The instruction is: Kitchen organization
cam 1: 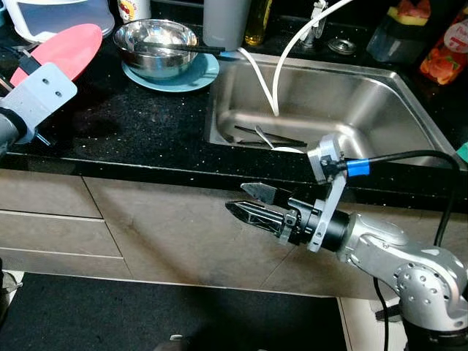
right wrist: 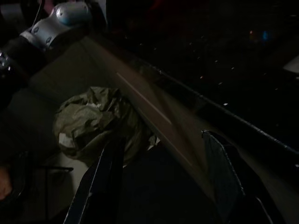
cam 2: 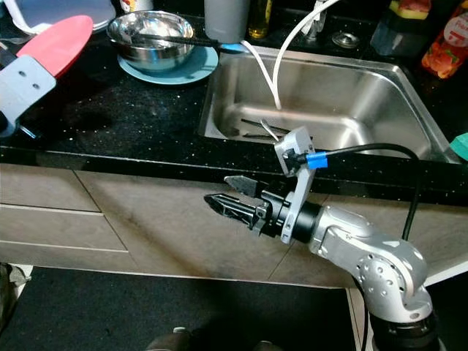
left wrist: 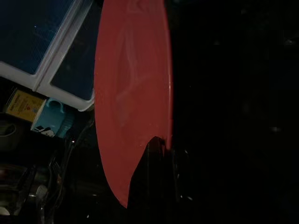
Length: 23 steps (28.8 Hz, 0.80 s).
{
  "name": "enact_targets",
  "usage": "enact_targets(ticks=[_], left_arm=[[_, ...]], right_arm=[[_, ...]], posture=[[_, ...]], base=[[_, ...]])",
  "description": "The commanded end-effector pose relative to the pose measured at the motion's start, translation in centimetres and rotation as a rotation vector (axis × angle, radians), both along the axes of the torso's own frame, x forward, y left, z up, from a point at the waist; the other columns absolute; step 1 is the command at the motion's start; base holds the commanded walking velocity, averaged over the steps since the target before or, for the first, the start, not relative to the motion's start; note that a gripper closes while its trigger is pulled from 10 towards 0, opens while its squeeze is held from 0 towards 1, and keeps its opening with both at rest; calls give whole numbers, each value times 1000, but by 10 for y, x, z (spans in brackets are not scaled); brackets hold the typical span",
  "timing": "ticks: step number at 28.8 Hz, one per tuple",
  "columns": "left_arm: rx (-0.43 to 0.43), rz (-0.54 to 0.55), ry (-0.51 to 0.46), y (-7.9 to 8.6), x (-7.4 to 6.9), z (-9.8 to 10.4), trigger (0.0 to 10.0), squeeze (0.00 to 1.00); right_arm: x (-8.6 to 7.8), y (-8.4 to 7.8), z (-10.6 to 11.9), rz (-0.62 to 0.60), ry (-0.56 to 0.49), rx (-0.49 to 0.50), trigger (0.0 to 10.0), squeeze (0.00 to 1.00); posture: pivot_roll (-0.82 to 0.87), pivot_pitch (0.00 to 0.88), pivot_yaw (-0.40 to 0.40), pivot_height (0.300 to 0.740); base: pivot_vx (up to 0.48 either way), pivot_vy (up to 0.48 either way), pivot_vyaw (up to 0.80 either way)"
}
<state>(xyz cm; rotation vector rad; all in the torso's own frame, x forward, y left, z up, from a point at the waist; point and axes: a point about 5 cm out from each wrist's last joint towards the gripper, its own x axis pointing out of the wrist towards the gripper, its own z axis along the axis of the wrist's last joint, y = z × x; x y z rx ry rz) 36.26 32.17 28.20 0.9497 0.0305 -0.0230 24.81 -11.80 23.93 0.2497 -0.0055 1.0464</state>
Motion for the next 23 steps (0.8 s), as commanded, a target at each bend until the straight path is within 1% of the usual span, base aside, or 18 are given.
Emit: enact_targets(ticks=[1,2,3,4,6,8,12,14,16,17,18,19,20,22,23], left_arm=[[-21,31,28,1,-2,-10,0,0],[-16,31,-55,-2,-4,8,0,0],[-16,31,-55,-2,-4,8,0,0],[-12,27,-131,-6,-7,25,0,0],[32,12,-284,-17,-18,60,0,0],[54,-6,-377,-26,-26,80,0,0],[49,-46,-483,-41,-35,98,0,0],[11,-87,-543,-52,-40,106,0,0],[-43,-131,-577,-63,-44,111,0,0],[-67,-173,-591,-72,-47,113,863,0],[-81,-201,-598,-77,-48,115,863,0],[-107,-247,-615,-88,-51,118,10000,0],[-107,-247,-615,-88,-51,118,10000,0],[-136,-315,-640,-106,-57,123,10000,0],[-136,-315,-640,-106,-57,123,10000,0]], right_arm=[[4,-1,0,-15,-1,24,10000,0],[6,-1,1,-20,-4,54,10000,0],[6,-1,1,-20,-4,54,10000,0],[8,0,3,-22,-6,83,10000,0],[12,1,6,-26,-10,131,10000,0],[16,3,6,-28,-14,153,10000,0],[19,7,4,-26,-18,168,10000,0],[20,9,4,-25,-21,179,10000,0],[20,11,3,-23,-24,189,10000,0],[20,12,3,-23,-26,194,10000,0],[20,12,3,-23,-28,198,10000,0],[20,12,3,-23,-30,203,10000,0],[20,12,3,-23,-30,203,10000,0],[22,13,3,-26,-36,212,10000,0],[22,13,3,-26,-36,212,10000,0]], posture=[[13,110,-69,740],[21,97,-67,740],[21,97,-67,740],[23,93,-67,740],[46,73,-65,740],[62,55,-59,740],[79,35,-52,740],[84,29,-46,740],[87,21,-44,740],[90,15,-40,740],[91,12,-39,740],[95,4,-35,740],[95,4,-35,740],[98,0,-30,740],[98,0,-30,740]], base=[[0,0,0],[0,0,0],[0,0,0],[0,0,0],[0,0,0],[0,0,0],[0,0,0],[0,0,0],[0,0,0],[0,0,0],[0,0,0],[0,0,0],[0,0,0],[146,-337,0],[292,-379,0]])
